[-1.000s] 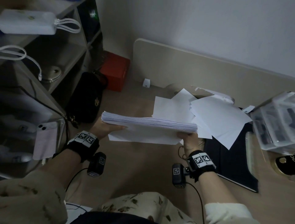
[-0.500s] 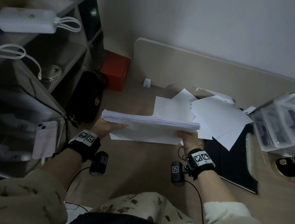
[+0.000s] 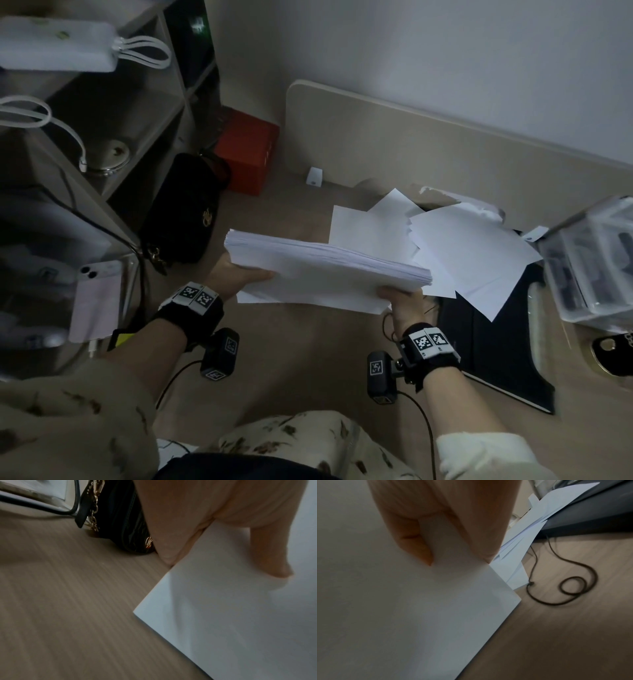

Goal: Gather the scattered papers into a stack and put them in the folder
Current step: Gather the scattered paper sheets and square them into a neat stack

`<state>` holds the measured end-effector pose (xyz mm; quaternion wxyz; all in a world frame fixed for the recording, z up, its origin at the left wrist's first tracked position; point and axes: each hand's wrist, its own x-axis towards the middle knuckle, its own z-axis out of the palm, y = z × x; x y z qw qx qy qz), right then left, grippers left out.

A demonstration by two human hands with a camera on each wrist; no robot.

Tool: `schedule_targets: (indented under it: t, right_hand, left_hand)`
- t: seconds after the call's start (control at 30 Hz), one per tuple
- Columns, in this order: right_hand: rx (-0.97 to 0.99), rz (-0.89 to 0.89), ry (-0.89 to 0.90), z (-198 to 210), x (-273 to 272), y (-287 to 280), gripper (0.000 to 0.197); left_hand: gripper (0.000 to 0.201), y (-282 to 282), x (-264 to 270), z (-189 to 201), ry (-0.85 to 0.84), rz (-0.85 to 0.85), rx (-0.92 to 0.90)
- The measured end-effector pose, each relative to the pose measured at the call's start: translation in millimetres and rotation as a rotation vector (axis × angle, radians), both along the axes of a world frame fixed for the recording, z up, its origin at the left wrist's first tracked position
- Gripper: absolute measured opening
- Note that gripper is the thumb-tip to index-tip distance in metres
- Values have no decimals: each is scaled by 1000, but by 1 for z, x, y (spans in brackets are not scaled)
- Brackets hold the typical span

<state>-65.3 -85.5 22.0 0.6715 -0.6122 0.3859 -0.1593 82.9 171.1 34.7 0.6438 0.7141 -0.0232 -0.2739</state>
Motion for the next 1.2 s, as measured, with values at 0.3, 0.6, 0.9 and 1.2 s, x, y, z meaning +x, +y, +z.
schedule_targets:
  t: [0.3,0.6,0.9,1.2]
  right_hand:
    - [-3,-68,-80,0,2,3,28]
    - [-40,-46,-2,-18,-1,-3,35]
    - [-42,-106,-35,0,-15,-20,21]
    - [-231,32,-144,36,-33,-46,53]
  left_hand:
    - [39,-6,1,3,-70,13,25]
    - [47,-1,0,0,-63,-39,119]
    - [17,-26,-2,50,-273,-52,206]
    - [54,-52,-15,126,-885,-280,595]
